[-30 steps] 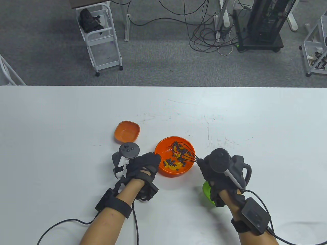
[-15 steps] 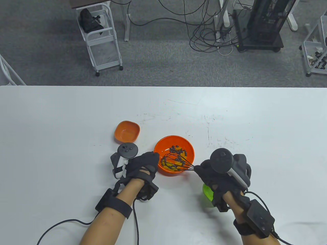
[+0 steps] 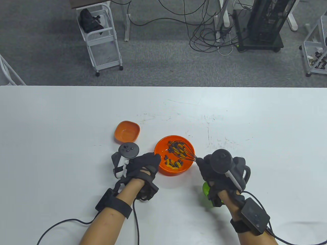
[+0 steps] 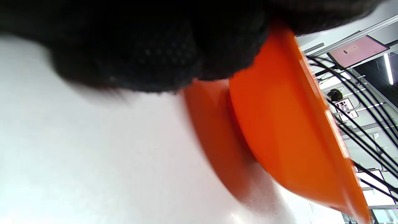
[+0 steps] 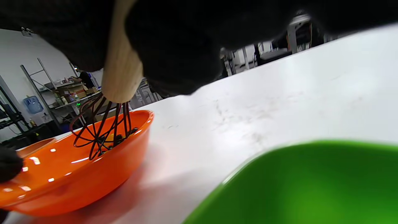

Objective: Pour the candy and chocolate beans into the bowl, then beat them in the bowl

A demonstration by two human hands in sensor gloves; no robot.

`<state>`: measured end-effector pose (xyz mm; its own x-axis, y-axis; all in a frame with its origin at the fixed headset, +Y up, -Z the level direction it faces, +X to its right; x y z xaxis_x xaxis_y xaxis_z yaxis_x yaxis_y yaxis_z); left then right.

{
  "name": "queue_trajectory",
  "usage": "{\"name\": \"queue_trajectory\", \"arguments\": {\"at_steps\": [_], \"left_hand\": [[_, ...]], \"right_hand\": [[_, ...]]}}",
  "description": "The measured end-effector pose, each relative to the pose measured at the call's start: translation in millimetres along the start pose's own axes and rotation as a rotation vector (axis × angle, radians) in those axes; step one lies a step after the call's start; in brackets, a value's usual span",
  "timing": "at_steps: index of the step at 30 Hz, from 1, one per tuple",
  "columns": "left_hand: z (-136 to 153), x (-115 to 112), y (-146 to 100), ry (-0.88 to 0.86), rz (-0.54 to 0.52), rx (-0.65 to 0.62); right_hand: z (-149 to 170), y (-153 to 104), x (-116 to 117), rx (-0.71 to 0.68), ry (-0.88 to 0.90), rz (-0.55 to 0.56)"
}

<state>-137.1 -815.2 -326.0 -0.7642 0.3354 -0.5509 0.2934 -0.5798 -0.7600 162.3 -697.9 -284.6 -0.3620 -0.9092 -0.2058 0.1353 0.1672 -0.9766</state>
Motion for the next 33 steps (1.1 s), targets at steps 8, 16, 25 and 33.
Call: {"name": "queue_trajectory", "arguments": {"at_steps": [8, 16, 25, 33], "left_hand": [[1.7, 0.9, 0.0, -0.015, -0.001, -0.001], [0.2, -0.6, -0.4, 0.006, -0.004, 0.0], [0.0, -1.1, 0.4, -0.007, 0.022, -0.011], [0.2, -1.2, 0.5, -0.01, 0.027, -0.013]], "right_hand": [[-18.2, -9.0, -4.4, -0.108, -0.007, -0.127], [-10.6, -5.5, -34.0, -0.079, -0.129, -0.062], [2.4, 2.1, -8.6, -0.02, -0.023, 0.004], [-14.3, -6.2, 5.7, -0.075, 0.042, -0.079]]}}
Point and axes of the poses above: the tracker on the back of each hand, its own z axis roughly to the little-finger side, its own y axis roughly from the wrist to the fingertips, x = y × z, the point moved 4 cm from there along y, roughly from the wrist to the fingertips, and after that the axes turned 13 degrees about z, right-handed, at the moved point
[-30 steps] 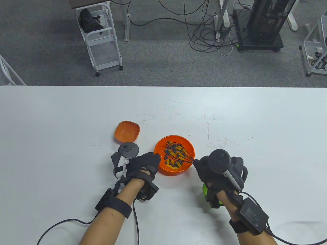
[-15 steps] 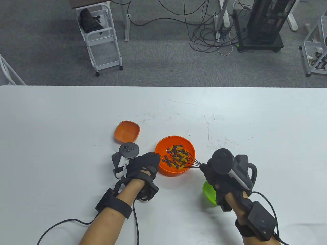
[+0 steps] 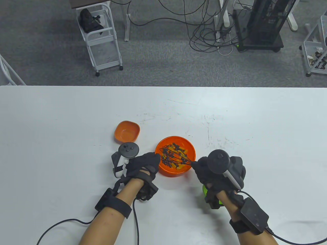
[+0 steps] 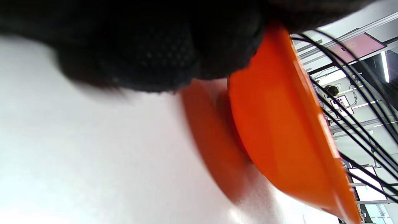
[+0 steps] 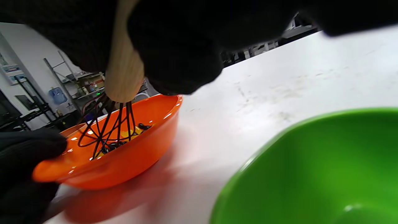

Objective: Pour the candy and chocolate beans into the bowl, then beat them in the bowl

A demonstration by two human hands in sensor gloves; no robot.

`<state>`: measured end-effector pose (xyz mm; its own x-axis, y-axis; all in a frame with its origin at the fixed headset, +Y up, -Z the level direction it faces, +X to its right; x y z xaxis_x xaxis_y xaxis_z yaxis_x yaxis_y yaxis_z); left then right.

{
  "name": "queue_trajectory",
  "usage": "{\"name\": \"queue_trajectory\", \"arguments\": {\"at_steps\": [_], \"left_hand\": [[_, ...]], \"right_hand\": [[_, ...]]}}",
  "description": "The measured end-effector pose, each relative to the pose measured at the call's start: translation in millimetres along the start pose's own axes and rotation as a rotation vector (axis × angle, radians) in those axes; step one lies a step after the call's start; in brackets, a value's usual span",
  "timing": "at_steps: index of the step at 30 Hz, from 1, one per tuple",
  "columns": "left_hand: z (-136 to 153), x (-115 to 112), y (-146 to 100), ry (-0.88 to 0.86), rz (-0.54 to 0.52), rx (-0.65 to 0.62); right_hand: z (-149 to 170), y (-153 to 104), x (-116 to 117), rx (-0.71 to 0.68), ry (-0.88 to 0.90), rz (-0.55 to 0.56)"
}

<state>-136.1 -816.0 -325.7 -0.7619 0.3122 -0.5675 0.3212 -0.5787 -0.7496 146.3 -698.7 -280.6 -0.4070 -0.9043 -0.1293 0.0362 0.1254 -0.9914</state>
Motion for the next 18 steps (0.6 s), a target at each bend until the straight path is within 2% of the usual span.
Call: {"name": "queue_trajectory", "arguments": {"at_steps": [7, 9, 13, 18], "left_hand": [[0.5, 0.5, 0.0, -0.003, -0.008, 0.004], [0.6, 0.6, 0.0, -0.006, -0.007, 0.005], [0.3, 0.5, 0.3, 0.0, -0.007, 0.004], [0.6, 0.2, 1.8, -0.004, 0.012, -0.004]], "right_hand": [[-8.9, -7.4, -17.8, -0.079, -0.073, -0.048], [-7.8, -9.4, -28.6, -0.087, -0.16, 0.02], [-2.0, -6.8, -37.8, -0.055, -0.186, 0.054], [3.6, -2.5, -31.1, -0.026, -0.221, 0.145]]}}
Point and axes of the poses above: the tracker on the back of each hand, its own z axis roughly to the little-finger side, its own y axis roughly from the wrist to the fingertips, x = y × z, the point moved 4 cm from there along y, roughly from the wrist to the fingertips, and after that the axes turned 13 degrees about z, right-handed, at the moved point
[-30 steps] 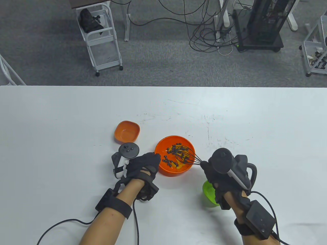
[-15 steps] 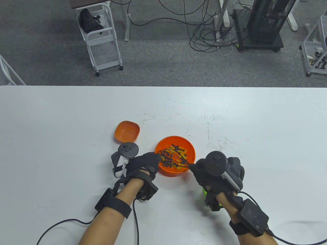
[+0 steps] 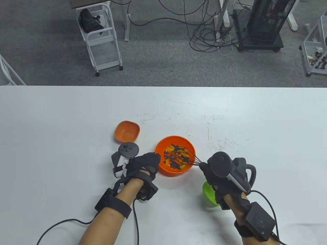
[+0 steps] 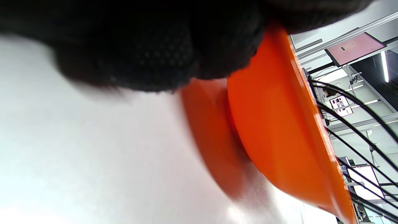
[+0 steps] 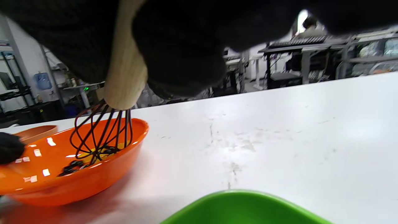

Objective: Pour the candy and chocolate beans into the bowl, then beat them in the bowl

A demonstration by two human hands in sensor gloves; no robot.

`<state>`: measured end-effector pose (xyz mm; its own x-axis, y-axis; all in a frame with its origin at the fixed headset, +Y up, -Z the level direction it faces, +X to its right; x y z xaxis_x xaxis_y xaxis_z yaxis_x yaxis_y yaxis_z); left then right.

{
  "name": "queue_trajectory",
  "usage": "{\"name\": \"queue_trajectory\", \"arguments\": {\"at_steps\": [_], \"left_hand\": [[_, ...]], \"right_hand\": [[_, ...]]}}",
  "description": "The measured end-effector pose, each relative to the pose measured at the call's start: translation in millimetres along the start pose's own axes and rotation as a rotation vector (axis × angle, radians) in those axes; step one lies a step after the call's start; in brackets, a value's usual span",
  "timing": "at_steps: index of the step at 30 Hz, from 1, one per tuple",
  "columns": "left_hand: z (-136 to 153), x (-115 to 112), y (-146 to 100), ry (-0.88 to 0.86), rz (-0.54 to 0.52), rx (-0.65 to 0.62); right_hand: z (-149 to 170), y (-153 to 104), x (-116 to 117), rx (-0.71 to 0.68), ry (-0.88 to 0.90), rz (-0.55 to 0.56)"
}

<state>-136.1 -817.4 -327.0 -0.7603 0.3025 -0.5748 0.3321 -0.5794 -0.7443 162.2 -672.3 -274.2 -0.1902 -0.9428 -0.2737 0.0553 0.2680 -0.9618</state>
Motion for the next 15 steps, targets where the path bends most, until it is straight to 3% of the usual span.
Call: {"name": "queue_trajectory", "arguments": {"at_steps": [2, 6, 15], "left_hand": [[-0.7, -0.6, -0.2, 0.008, 0.001, 0.0], [1.3, 0.8, 0.5, -0.01, 0.0, 0.006], [1.9, 1.1, 0.7, -0.012, -0.012, 0.014]], "right_hand": [[-0.5, 1.9, 10.5, 0.014, 0.015, 0.018], [-2.4, 3.0, 31.0, 0.046, 0.174, -0.059], [-18.8, -4.6, 13.7, -0.096, 0.117, -0.173]]}}
Point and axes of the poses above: the tracker on the back of each hand, its own z axis roughly to the little-finger side, its own y axis roughly from the wrist to the fingertips, x = y × z, the point moved 4 cm from there along y, roughly from the wrist to the fingertips, and after that the axes turned 13 degrees about z, right-handed, at the moved point
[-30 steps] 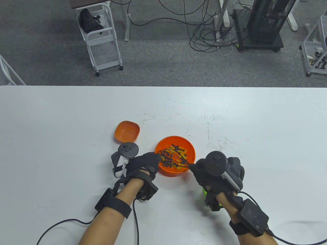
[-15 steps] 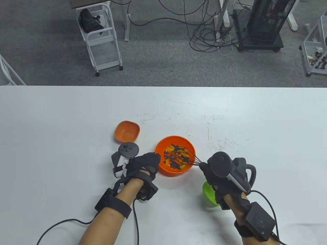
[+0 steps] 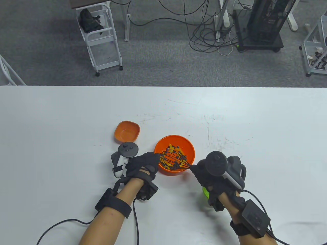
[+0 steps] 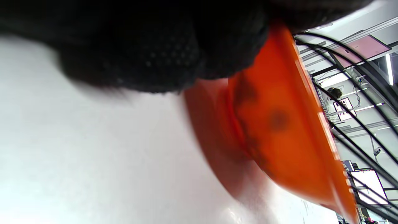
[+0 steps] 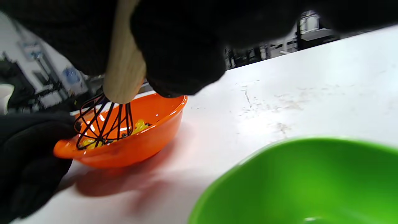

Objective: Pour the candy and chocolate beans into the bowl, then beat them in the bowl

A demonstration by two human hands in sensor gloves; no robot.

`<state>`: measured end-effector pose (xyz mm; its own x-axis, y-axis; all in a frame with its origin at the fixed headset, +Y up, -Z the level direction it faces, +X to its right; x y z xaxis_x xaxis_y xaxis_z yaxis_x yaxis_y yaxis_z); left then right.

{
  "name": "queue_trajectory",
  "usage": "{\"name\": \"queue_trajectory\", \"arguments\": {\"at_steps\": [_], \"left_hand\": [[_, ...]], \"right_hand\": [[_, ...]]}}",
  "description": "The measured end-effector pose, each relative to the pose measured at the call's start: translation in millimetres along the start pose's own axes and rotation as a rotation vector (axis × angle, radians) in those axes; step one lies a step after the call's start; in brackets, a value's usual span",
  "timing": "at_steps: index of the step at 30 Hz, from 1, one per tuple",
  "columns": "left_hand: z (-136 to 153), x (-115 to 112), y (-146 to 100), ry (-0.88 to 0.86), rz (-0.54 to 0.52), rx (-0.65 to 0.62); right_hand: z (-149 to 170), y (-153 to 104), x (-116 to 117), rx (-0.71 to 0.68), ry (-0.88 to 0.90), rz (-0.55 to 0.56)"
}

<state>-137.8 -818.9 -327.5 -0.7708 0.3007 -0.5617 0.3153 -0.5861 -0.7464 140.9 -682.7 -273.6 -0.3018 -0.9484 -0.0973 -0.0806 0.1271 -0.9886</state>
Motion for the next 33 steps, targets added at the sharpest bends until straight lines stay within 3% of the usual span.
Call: {"name": "queue_trajectory", "arguments": {"at_steps": [4, 8, 12, 18, 25, 33], "left_hand": [[-0.5, -0.5, -0.2, 0.004, -0.003, 0.001], [-1.1, -1.1, -0.4, 0.011, -0.003, -0.003], [-1.3, -1.3, -0.3, 0.019, -0.008, -0.001], [-0.9, -1.5, 0.1, 0.011, -0.001, -0.001], [-0.6, -1.7, 0.0, 0.006, -0.001, 0.0], [0.3, -1.2, -0.7, 0.0, -0.013, 0.007]], "right_hand": [[-6.4, -6.3, -20.0, -0.027, -0.125, 0.052], [5.0, -5.0, -24.8, 0.038, -0.16, 0.11], [12.1, 0.5, -14.9, 0.091, -0.165, 0.152], [25.5, 8.7, 12.1, 0.168, 0.075, 0.09], [4.2, 2.5, 11.8, 0.063, 0.066, -0.001], [4.7, -2.8, -15.3, 0.01, -0.097, 0.06]]}}
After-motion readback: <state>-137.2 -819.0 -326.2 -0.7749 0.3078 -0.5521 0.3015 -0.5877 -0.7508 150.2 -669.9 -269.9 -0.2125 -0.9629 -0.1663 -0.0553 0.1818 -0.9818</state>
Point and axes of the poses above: the tracker on the back of each hand, its own z axis roughly to the little-finger side, its own y axis roughly from the wrist to the fingertips, x = y × z, the point moved 4 cm from there along y, roughly from the wrist to the fingertips, and after that the axes turned 13 degrees about z, right-handed, at the moved point
